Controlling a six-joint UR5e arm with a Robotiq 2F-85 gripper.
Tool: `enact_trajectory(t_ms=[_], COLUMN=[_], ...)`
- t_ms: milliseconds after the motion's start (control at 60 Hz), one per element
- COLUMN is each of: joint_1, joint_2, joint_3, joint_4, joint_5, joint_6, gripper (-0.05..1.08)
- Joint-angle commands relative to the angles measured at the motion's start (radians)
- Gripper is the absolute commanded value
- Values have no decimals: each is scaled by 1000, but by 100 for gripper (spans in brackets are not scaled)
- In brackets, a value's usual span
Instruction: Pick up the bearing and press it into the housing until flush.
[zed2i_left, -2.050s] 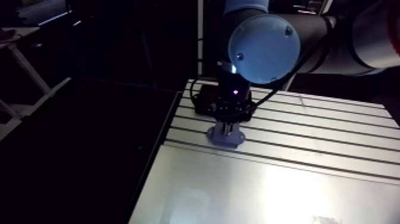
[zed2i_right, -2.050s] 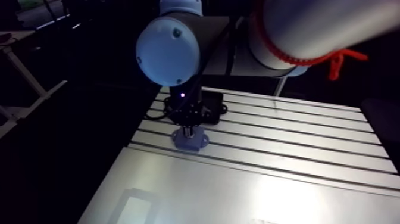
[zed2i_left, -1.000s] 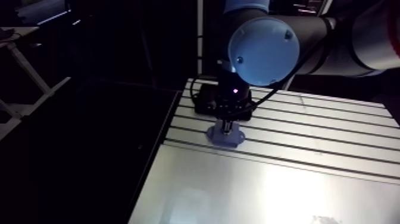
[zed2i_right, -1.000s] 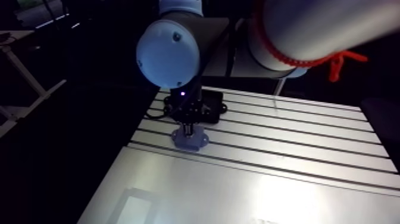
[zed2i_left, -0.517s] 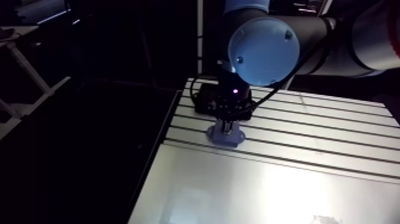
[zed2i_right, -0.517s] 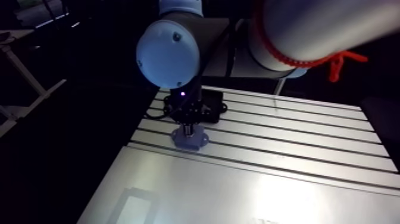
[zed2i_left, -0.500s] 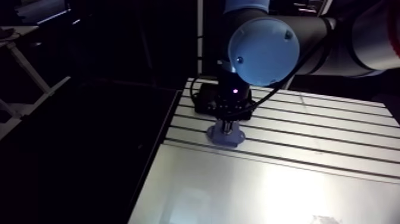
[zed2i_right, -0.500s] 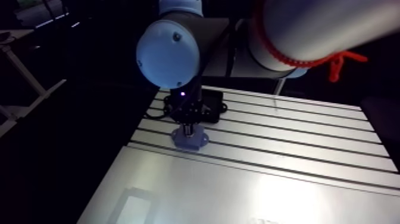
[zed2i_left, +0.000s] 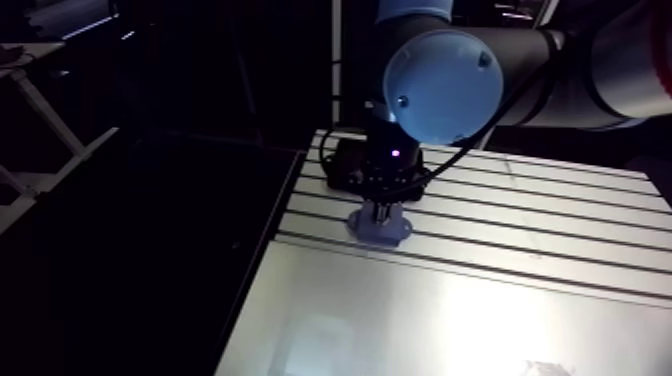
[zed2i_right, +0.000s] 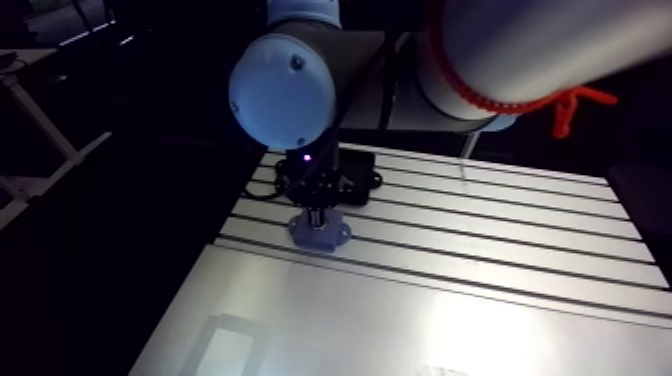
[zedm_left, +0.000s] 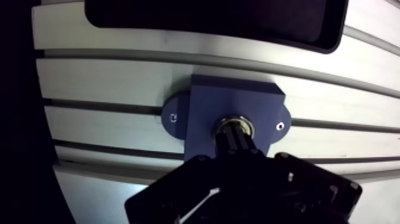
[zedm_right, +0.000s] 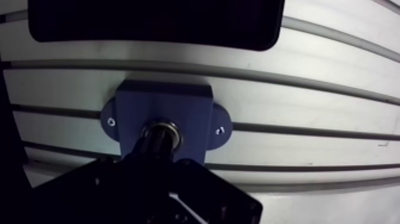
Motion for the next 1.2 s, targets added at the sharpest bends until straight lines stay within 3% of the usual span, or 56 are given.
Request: enact_trajectory(t_ms=[17,1200], joint_1=[0,-1], joint_2=[2,-3], joint_3=[1,4], joint_4=[-2,-2], joint_5=[0,-2], joint_6=[0,0], gripper=[108,108])
